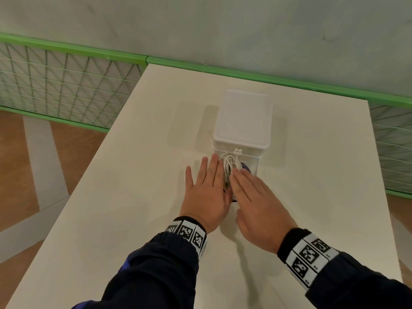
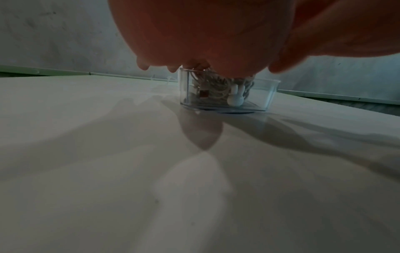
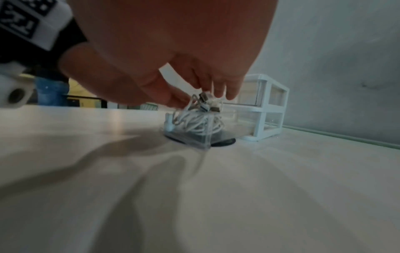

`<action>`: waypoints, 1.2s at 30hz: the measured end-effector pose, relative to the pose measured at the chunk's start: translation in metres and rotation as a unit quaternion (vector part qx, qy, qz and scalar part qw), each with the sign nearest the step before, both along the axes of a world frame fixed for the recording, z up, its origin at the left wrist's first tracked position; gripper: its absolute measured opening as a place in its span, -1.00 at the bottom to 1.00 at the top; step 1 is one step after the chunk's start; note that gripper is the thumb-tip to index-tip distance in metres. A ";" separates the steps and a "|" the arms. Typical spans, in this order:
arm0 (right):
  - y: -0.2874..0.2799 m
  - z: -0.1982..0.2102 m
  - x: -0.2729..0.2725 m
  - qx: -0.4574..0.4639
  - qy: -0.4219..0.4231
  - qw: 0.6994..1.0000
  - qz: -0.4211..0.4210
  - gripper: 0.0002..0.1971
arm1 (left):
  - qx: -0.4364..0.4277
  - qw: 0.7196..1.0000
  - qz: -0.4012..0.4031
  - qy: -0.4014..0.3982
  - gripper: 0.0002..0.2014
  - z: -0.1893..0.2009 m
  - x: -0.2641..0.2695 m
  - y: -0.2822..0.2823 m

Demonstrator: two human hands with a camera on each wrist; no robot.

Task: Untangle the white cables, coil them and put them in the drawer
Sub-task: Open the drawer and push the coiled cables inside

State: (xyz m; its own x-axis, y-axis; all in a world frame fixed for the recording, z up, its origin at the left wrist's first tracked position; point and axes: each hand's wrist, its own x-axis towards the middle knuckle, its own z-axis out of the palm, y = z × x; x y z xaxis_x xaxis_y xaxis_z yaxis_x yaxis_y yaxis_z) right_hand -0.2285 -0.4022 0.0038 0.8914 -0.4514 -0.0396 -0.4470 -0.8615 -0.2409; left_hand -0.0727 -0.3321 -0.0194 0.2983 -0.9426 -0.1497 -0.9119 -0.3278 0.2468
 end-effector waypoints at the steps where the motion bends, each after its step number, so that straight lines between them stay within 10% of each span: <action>1: 0.000 -0.003 -0.003 -0.002 0.019 1.000 0.015 -0.17 | -0.008 1.000 0.000 0.000 -0.32 0.001 -0.001 0.000; 19: -0.025 -0.013 0.019 -0.069 0.113 0.991 -0.020 -0.18 | 0.080 0.978 -0.169 -0.096 -0.15 0.010 0.017 -0.023; 26: -0.025 -0.001 0.029 -0.092 0.106 0.989 -0.051 -0.38 | -0.124 0.983 -0.069 -0.112 -0.44 0.011 0.013 -0.023; 36: -0.024 0.001 0.008 -0.058 0.012 0.995 -0.078 -0.55 | -0.172 0.985 0.014 0.004 -0.66 0.003 0.006 -0.023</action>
State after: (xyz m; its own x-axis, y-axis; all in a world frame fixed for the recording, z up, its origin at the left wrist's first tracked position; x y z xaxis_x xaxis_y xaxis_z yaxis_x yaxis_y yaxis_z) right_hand -0.2201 -0.4262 0.0049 0.8094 -0.5872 -0.0003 -0.5821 -0.8023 -0.1319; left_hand -0.0669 -0.3550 -0.0168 0.3251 -0.9294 0.1746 -0.9011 -0.2483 0.3555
